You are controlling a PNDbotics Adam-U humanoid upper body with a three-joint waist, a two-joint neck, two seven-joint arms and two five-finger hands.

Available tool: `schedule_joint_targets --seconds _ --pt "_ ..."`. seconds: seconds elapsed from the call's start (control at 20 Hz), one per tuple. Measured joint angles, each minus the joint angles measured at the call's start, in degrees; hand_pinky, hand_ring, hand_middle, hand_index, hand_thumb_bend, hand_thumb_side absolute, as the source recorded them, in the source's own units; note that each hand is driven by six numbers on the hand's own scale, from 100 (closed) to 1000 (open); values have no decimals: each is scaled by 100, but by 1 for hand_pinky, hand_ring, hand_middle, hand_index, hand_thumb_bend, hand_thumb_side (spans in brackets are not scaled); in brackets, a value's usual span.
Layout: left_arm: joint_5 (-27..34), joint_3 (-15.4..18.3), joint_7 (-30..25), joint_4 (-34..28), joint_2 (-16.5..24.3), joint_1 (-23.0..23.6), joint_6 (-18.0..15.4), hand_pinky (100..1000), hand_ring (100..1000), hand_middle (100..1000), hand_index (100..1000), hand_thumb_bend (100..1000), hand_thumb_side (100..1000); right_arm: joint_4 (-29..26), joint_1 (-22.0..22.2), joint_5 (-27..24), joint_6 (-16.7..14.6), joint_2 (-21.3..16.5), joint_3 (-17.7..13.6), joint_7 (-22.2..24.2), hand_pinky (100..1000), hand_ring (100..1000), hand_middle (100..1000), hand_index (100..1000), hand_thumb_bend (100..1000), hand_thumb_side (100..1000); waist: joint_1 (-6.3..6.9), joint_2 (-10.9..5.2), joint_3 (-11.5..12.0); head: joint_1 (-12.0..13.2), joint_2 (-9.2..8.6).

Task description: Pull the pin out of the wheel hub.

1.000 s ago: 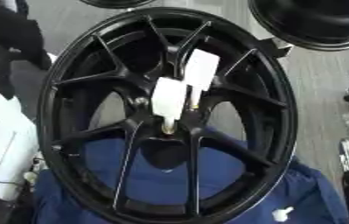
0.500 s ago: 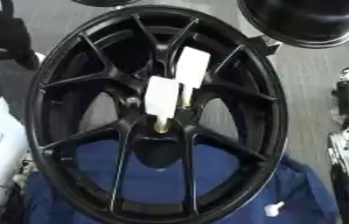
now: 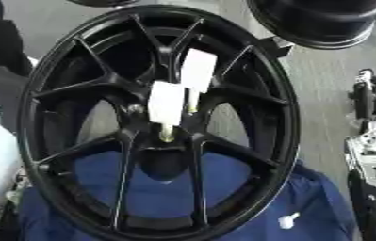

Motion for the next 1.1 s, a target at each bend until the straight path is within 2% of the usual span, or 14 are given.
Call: schedule_joint_targets --seconds 0.05,0.15,0.25,0.4,0.5,0.65,0.85,1.1 --pt "18 4 37 -7 -26 8 14 837 796 737 828 100 860 0 -1 0 0 0 0 0 830 621 582 781 100 793 1 1 -2 10 0" --pt "52 5 93 -35 -60 32 46 835 794 735 825 100 844 0 -2 0 0 1 0 0 830 621 582 781 100 793 8 5 -11 47 0" --pt "77 7 146 -57 -82 37 76 820 783 720 809 100 779 0 -2 0 0 1 0 0 830 621 582 781 100 792 18 7 -17 69 0" --pt "142 62 342 -152 -151 38 150 780 755 683 781 100 793 0 -2 0 1 1 0 0 829 621 581 780 100 793 19 7 -11 82 0" --pt "337 141 677 -252 -259 36 192 737 720 641 748 100 775 -1 -2 0 1 2 0 0 829 620 581 780 100 794 19 7 4 91 0" --pt "1015 256 1615 -383 -593 51 109 687 680 605 712 100 766 -2 -18 -1 1 8 0 1 829 620 581 780 100 792 10 7 15 103 -1" --pt "2173 287 3032 -502 -1162 313 -353 661 661 592 697 100 793 -10 -76 -3 0 53 0 4 829 619 579 780 100 781 -32 7 1 154 -1" --pt "3224 273 4347 -508 -1881 707 -1253 662 662 599 701 100 844 -72 -109 -3 -12 110 0 15 828 618 579 780 100 779 -58 6 -28 251 -2"
